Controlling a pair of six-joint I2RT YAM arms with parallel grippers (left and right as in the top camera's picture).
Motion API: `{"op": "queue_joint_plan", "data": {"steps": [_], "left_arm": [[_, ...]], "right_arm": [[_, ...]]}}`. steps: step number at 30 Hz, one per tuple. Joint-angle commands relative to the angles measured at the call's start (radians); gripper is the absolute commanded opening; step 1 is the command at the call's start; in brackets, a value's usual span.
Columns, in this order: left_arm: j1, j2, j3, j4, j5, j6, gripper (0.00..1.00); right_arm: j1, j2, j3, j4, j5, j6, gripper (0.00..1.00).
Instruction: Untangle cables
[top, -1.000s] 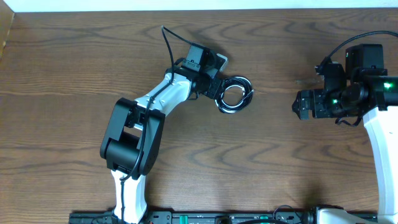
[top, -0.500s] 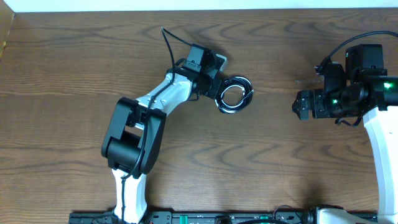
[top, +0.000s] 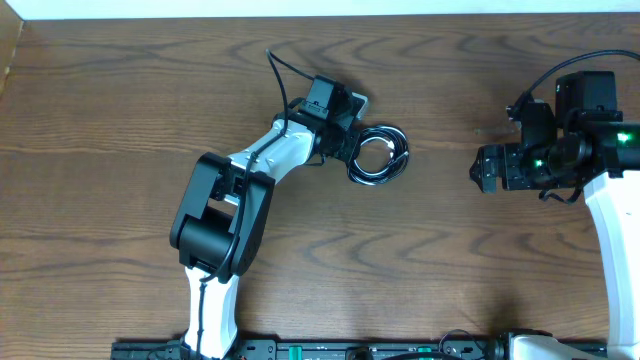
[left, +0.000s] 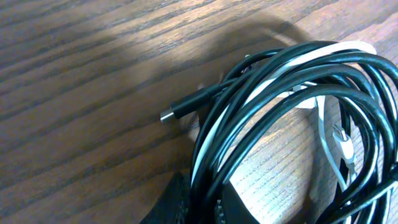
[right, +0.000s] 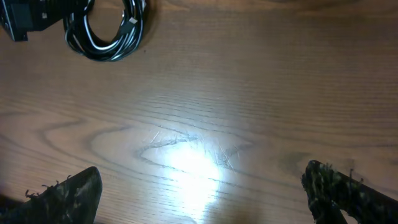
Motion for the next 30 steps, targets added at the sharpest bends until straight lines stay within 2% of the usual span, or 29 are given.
{"op": "queue_joint_plan", "data": {"steps": [1,7,12,16,21,24,26,30], "left_arm": [[-0.002,-0.034,0.014,-0.023,0.022,-0.037,0.07],[-0.002,-0.171,0.014,-0.028,0.133,-0.039,0.07],[-0.002,-0.336,0.014,-0.028,0.141,-0.121,0.07],[-0.002,-0.474,0.014,-0.042,0.163,-0.143,0.08],[-0.002,-0.582,0.014,-0.135,0.163,-0.142,0.08],[-0.002,-0.601,0.014,-0.191,0.168,-0.142,0.08],[-0.002,-0.602,0.014,-0.212,0.212,-0.141,0.08],[-0.002,-0.602,0.014,-0.218,0.331,-0.137,0.08]], "right_arm": [[0.005,-0.017,-0.004,-0.001,-0.018,0.014,0.99],[0.005,-0.016,-0.011,0.010,-0.158,0.012,0.99],[0.007,-0.016,-0.051,0.062,-0.299,0.012,0.99],[0.017,-0.016,-0.101,0.125,-0.310,0.013,0.99],[0.018,-0.016,-0.151,0.187,-0.356,0.013,0.99],[0.018,-0.016,-0.162,0.209,-0.361,0.013,0.90],[0.018,-0.016,-0.162,0.237,-0.361,0.023,0.80],[0.018,-0.016,-0.162,0.322,-0.350,0.106,0.78]]}}
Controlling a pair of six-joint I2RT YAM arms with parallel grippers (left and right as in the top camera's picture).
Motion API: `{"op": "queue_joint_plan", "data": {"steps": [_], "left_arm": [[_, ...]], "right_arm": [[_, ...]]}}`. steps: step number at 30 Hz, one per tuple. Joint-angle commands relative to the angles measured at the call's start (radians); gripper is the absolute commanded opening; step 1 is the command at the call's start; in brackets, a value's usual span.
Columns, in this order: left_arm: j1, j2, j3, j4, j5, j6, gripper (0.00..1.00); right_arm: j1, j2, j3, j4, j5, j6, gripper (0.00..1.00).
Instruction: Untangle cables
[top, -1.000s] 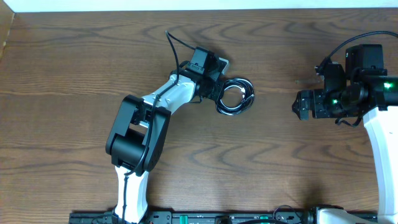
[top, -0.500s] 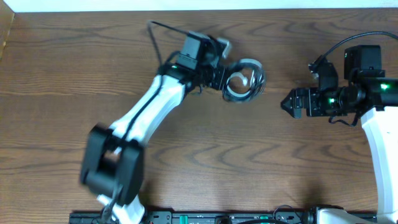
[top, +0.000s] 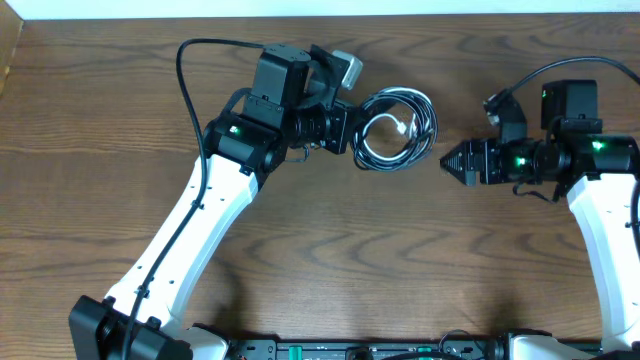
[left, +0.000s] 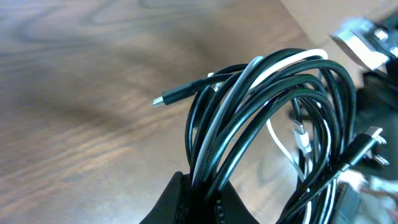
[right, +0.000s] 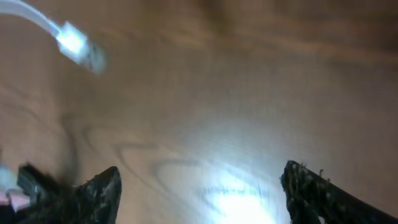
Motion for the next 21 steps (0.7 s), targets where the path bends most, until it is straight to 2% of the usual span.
{"op": "queue_joint_plan", "data": {"steps": [1,5,9,14,18,21], "left_arm": [[-0.002,-0.007,0.013,0.008,0.151,-0.004,0.08],[-0.002,-0.007,0.013,0.000,0.166,-0.005,0.08],[-0.002,-0.005,0.013,0.000,0.129,-0.003,0.08],[-0.002,0.000,0.013,-0.001,0.113,0.003,0.08],[-0.002,0.000,0.012,-0.024,0.106,0.044,0.08],[-0.002,0.002,0.011,-0.066,0.020,0.064,0.08]], "right_arm": [[0.004,-0.013,-0.005,0.055,-0.010,0.090,0.78],[0.004,-0.013,-0.005,0.078,-0.034,0.146,0.82],[0.004,-0.013,-0.005,0.092,-0.219,0.135,0.82],[0.004,-0.014,-0.005,0.215,-0.529,0.091,0.84],[0.004,-0.014,-0.005,0.291,-0.548,0.092,0.86],[0.004,-0.014,-0.005,0.320,-0.526,0.109,0.90]]}}
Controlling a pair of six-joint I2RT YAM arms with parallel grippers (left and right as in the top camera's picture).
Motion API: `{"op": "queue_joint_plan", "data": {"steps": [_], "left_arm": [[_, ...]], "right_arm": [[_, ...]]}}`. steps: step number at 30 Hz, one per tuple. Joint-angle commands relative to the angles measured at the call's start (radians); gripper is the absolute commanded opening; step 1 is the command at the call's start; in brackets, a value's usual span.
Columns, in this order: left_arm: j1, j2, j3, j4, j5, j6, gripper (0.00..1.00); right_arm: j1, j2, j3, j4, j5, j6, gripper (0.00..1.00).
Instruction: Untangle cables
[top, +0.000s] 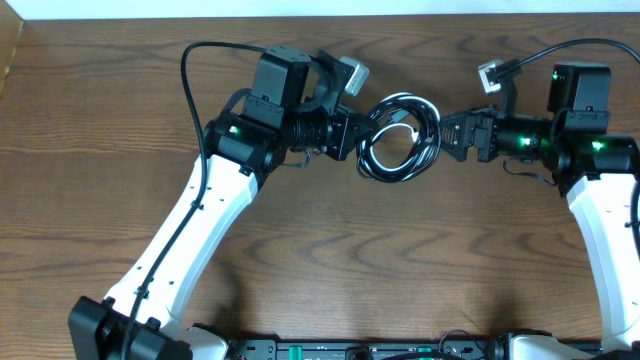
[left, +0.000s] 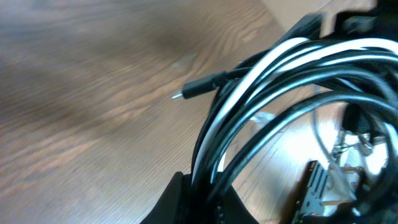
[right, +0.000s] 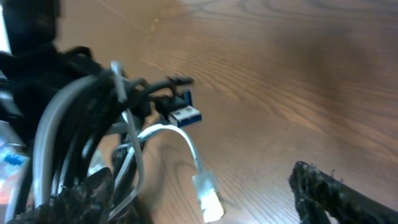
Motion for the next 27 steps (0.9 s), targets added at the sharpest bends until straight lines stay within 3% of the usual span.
{"op": "queue_joint_plan", "data": {"steps": [1,4,20,27], "left_arm": [[-0.002,0.004,0.011,-0.038,-0.114,0.042,0.08],[-0.002,0.011,0.011,-0.058,-0.172,0.045,0.08],[-0.002,0.069,0.011,-0.059,-0.170,0.070,0.08],[-0.004,0.069,0.011,-0.019,-0.032,0.070,0.08]], "right_arm": [[0.004,-0.014,-0.002,0.032,-0.053,0.022,0.90],[0.003,-0.014,-0.002,0.061,-0.015,0.040,0.89],[0.004,-0.013,-0.003,0.047,0.007,0.034,0.88],[0.045,-0.006,-0.004,-0.078,0.283,-0.006,0.88]]}}
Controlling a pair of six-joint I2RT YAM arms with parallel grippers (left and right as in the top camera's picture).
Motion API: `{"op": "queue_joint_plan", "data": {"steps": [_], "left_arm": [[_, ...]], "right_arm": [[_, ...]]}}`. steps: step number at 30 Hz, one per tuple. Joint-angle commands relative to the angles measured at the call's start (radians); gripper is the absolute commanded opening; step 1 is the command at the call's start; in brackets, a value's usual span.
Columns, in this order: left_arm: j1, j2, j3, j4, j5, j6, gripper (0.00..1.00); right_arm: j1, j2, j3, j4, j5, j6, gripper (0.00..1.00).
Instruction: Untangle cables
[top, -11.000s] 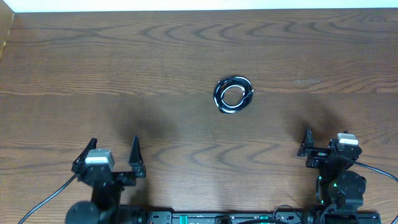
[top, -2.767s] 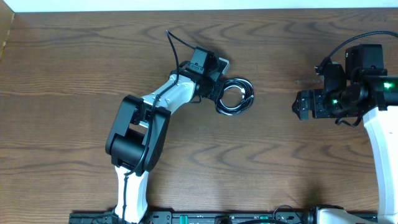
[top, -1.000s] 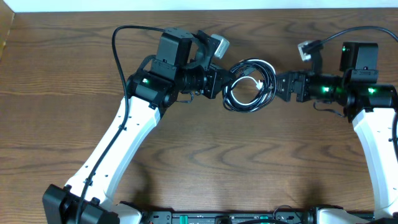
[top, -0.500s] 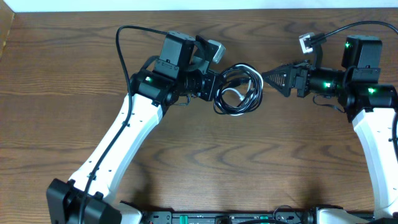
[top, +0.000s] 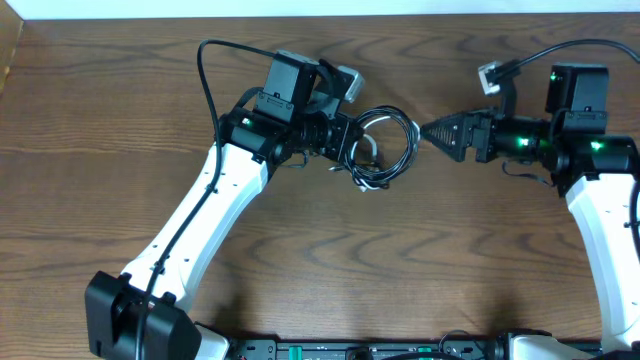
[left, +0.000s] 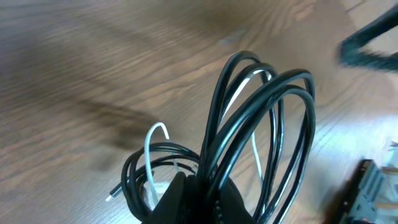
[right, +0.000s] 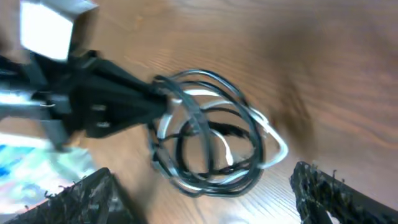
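A tangled coil of black and white cables (top: 380, 148) hangs above the table centre. My left gripper (top: 345, 145) is shut on the coil's left side; in the left wrist view the black loops (left: 261, 130) rise from between its fingers (left: 180, 199), with a loose plug end low on the left. My right gripper (top: 428, 132) stands open just right of the coil and apart from it. The right wrist view shows the coil (right: 211, 140) ahead of its two wide-set fingers (right: 87, 199), blurred.
The brown wooden table (top: 320, 260) spreads under both arms. My left arm's own black cable (top: 215, 50) arcs over the far left. A white strip runs along the table's far edge (top: 320, 8).
My left gripper and the coil have shifted a little left and the coil hangs looser. My right gripper, which was against the coil's right side, now sits slightly apart from it.
The coil lay on the table with my left gripper shut on it and my right gripper far off to the right. Then the coil was lifted and my right gripper stood nearer. Then my right gripper reached the coil's right side. Now it is just clear of it.
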Motion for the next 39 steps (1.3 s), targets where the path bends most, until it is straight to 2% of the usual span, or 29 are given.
{"op": "queue_joint_plan", "data": {"steps": [1,7,14,19,22,36,39], "left_arm": [[-0.004,-0.001,0.011,0.035,0.138,0.014,0.08],[-0.004,-0.001,0.011,0.077,0.240,0.013,0.08],[-0.004,-0.001,0.011,0.137,0.394,-0.003,0.08],[-0.003,-0.018,0.011,0.185,0.489,-0.029,0.08],[0.006,-0.044,0.011,0.189,0.489,-0.028,0.08],[0.146,-0.153,0.011,0.160,0.489,-0.028,0.08],[0.151,-0.152,0.011,0.134,0.489,-0.028,0.08]], "right_arm": [[0.044,-0.006,-0.005,-0.028,0.209,-0.021,0.88],[0.066,-0.006,-0.008,-0.039,0.335,0.034,0.90],[0.105,-0.002,-0.050,-0.014,0.381,0.037,0.93],[0.104,0.002,-0.107,-0.036,0.699,0.135,0.97],[0.083,0.002,-0.141,-0.037,0.768,0.138,0.98],[-0.029,0.002,-0.212,-0.042,0.780,0.138,0.99],[-0.028,0.002,-0.212,-0.039,0.719,0.137,0.99]]}}
